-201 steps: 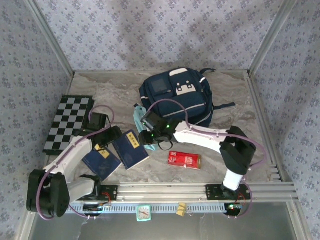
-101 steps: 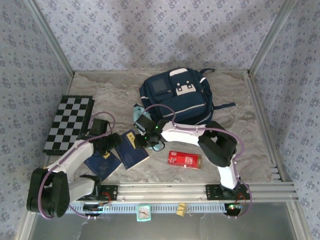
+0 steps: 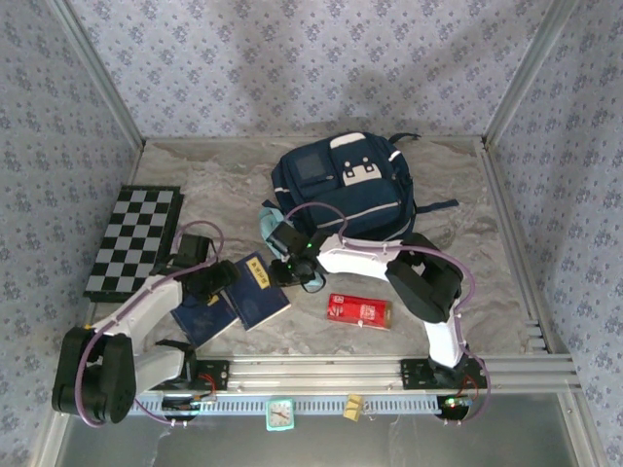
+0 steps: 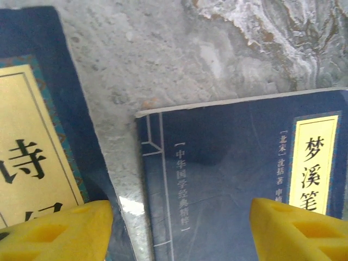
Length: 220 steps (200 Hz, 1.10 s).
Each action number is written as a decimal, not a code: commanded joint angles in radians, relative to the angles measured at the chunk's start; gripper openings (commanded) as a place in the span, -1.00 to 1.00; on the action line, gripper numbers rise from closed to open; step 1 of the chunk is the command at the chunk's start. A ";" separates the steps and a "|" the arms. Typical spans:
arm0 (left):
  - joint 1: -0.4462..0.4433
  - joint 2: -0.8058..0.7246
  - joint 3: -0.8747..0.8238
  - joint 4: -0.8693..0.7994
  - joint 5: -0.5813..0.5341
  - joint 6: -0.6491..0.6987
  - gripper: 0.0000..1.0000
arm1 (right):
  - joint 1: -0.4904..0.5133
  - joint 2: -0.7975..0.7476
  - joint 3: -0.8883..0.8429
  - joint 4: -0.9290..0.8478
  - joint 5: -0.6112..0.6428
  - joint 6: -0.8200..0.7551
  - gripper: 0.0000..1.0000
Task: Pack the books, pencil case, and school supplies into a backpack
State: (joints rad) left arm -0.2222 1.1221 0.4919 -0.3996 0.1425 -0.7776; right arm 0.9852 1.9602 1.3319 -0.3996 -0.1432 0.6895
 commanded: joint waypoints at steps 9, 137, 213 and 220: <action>0.003 0.035 0.013 0.061 0.046 -0.017 0.35 | 0.018 0.032 0.052 -0.045 -0.006 0.011 -0.07; -0.117 0.044 0.048 0.002 -0.078 -0.127 0.41 | -0.001 0.069 0.070 -0.068 0.010 0.005 0.05; -0.075 0.054 -0.050 -0.013 -0.106 -0.097 0.53 | 0.006 0.063 0.074 -0.056 -0.022 0.004 0.09; -0.051 0.059 -0.055 -0.028 -0.105 -0.088 0.54 | 0.009 0.065 0.076 -0.057 -0.024 0.007 0.10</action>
State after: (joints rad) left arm -0.3218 1.1584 0.4999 -0.3649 0.0692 -0.8806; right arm 0.9924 2.0338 1.4067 -0.4351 -0.1581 0.6922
